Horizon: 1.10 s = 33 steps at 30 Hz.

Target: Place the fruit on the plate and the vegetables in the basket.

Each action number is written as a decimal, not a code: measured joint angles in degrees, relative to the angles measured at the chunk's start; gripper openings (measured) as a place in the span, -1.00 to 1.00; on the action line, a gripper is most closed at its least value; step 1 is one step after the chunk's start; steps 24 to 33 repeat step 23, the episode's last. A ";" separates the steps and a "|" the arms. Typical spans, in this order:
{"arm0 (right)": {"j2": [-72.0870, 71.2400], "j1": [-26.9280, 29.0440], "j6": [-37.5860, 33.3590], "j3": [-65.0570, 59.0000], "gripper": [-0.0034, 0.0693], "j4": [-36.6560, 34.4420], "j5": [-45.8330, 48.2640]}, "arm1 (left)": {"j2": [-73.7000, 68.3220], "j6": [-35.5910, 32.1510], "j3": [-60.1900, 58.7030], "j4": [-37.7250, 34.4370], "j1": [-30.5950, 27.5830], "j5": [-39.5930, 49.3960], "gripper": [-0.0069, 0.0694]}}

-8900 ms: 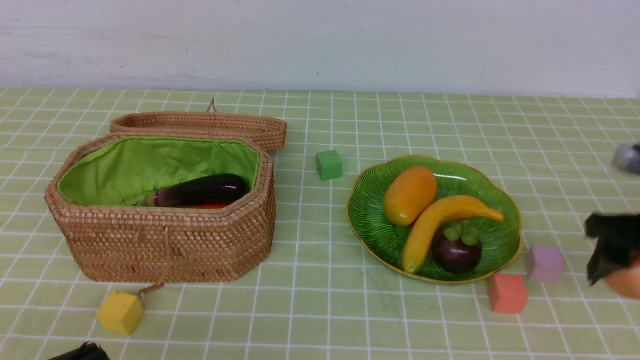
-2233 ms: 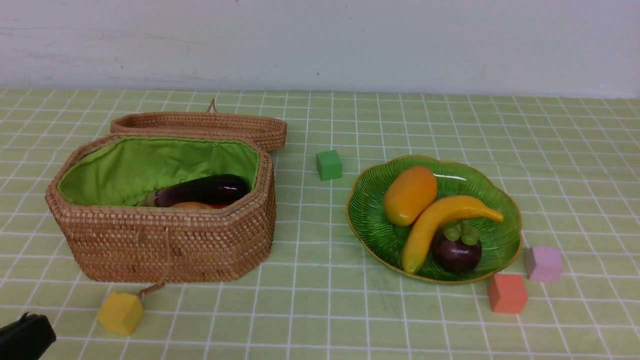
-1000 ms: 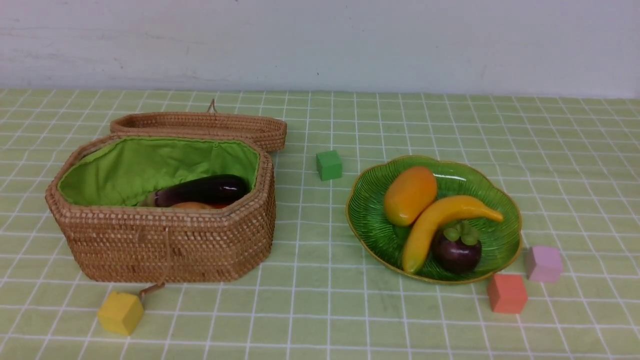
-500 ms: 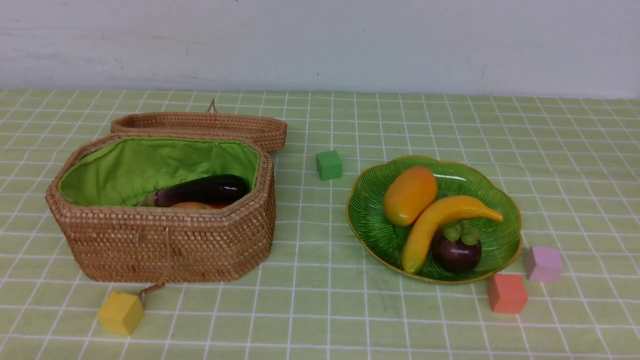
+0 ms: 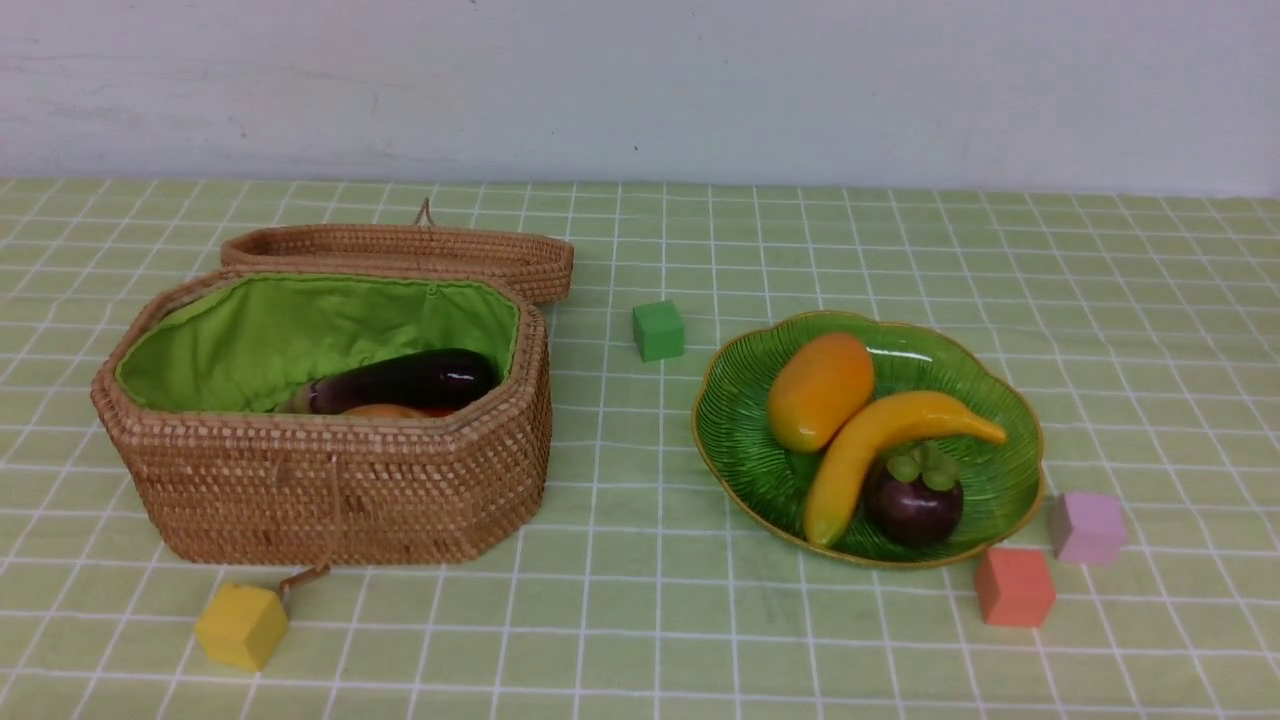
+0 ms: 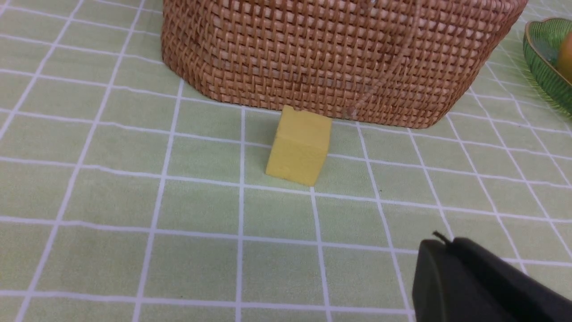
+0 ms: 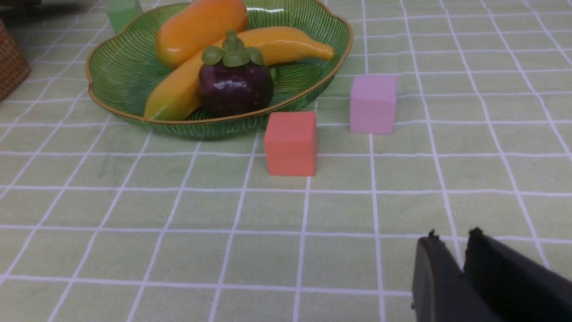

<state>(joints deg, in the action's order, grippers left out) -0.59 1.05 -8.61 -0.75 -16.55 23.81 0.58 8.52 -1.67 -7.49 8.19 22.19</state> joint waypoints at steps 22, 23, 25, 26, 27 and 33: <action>0.00 0.00 0.00 0.00 -0.52 0.00 0.00 | 0.00 0.00 0.00 0.00 0.00 0.00 -0.82; 0.00 0.00 0.00 0.00 -0.52 0.00 0.00 | 0.00 0.00 0.00 0.00 0.00 0.00 -0.81; 0.00 0.00 0.00 0.00 -0.52 0.00 0.00 | 0.00 0.00 0.00 0.00 0.00 0.00 -0.81; 0.00 0.00 0.00 0.00 -0.52 0.00 0.00 | 0.00 0.00 0.00 0.00 0.00 0.00 -0.81; 0.00 0.00 0.00 0.00 -0.52 0.00 0.00 | 0.00 0.00 0.00 0.00 0.00 0.00 -0.81; 0.00 0.00 0.00 0.00 -0.52 0.00 0.00 | 0.00 0.00 0.00 0.00 0.00 0.00 -0.81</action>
